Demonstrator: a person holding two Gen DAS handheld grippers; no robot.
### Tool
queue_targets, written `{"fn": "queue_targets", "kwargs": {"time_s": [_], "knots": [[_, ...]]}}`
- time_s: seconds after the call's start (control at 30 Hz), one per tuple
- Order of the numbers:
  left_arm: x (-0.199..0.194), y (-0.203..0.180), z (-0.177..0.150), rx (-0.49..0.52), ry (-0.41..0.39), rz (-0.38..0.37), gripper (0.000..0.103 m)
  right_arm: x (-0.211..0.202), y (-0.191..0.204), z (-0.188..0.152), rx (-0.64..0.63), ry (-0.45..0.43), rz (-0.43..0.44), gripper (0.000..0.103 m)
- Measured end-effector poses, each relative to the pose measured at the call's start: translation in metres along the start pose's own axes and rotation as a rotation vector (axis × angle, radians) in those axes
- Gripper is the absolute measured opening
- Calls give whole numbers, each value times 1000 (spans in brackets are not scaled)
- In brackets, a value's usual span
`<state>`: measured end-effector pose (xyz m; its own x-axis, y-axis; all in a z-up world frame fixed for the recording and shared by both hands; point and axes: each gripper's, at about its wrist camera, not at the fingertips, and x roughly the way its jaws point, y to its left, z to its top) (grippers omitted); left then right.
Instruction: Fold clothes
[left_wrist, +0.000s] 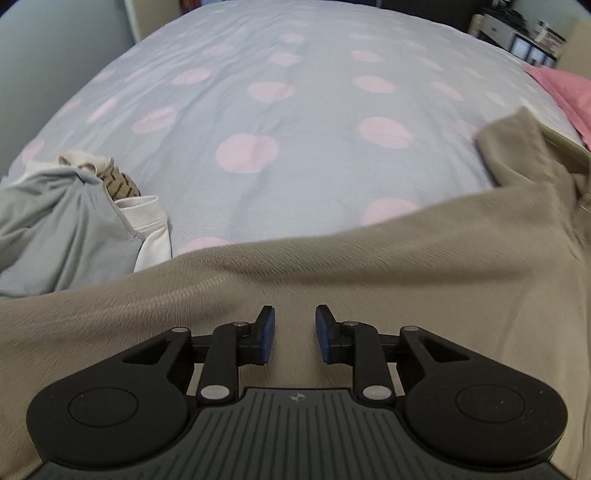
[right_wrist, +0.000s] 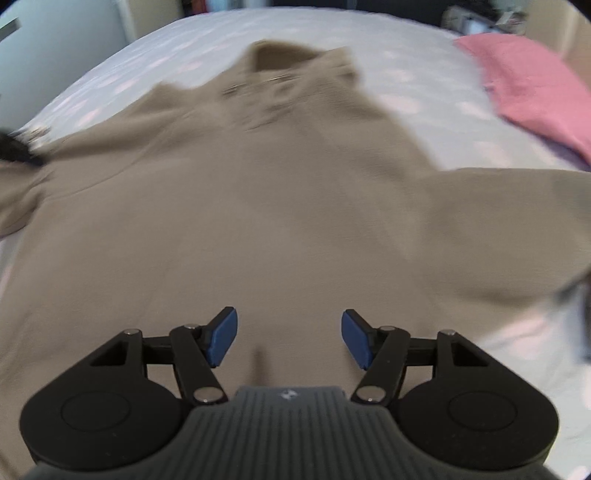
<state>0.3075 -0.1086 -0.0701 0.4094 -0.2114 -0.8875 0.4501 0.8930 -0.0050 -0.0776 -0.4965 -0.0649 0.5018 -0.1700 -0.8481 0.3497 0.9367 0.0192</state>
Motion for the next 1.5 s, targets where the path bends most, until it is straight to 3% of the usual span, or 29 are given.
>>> {"fn": "queue_targets", "kwargs": {"time_s": [0.17, 0.37, 0.43, 0.57, 0.67, 0.8, 0.9, 0.97, 1.0, 1.07, 1.1, 1.5], "knots": [[-42, -26, -25, 57, -2, -55, 32, -10, -87, -19, 145, -31, -173, 66], [-80, -47, -55, 116, 1, -61, 33, -33, -206, -53, 415, -118, -330, 66], [-92, -50, -60, 99, 4, -73, 33, -39, -236, -64, 487, -151, -356, 66], [-112, -60, -74, 91, -23, -116, 38, -31, -265, -77, 510, -185, -357, 66], [-119, -68, -85, 97, -57, -140, 38, -15, -276, -81, 501, -177, -353, 66], [-107, -80, -93, 113, -50, -142, 38, -1, -280, -82, 450, -170, -411, 66], [-101, -85, -95, 123, -46, -140, 38, 4, -282, -81, 436, -181, -435, 59], [-100, -87, -95, 128, -48, -136, 38, -2, -283, -81, 453, -223, -437, 42], [-100, -88, -95, 131, -50, -134, 38, -6, -284, -80, 459, -243, -441, 39], [-101, -89, -95, 130, -55, -137, 38, -17, -283, -78, 465, -287, -458, 18], [-102, -90, -95, 128, -59, -141, 38, -23, -281, -76, 469, -305, -468, 15], [-126, -98, -99, 135, -101, -212, 38, -143, -261, -64, 510, -517, -573, 11]]}}
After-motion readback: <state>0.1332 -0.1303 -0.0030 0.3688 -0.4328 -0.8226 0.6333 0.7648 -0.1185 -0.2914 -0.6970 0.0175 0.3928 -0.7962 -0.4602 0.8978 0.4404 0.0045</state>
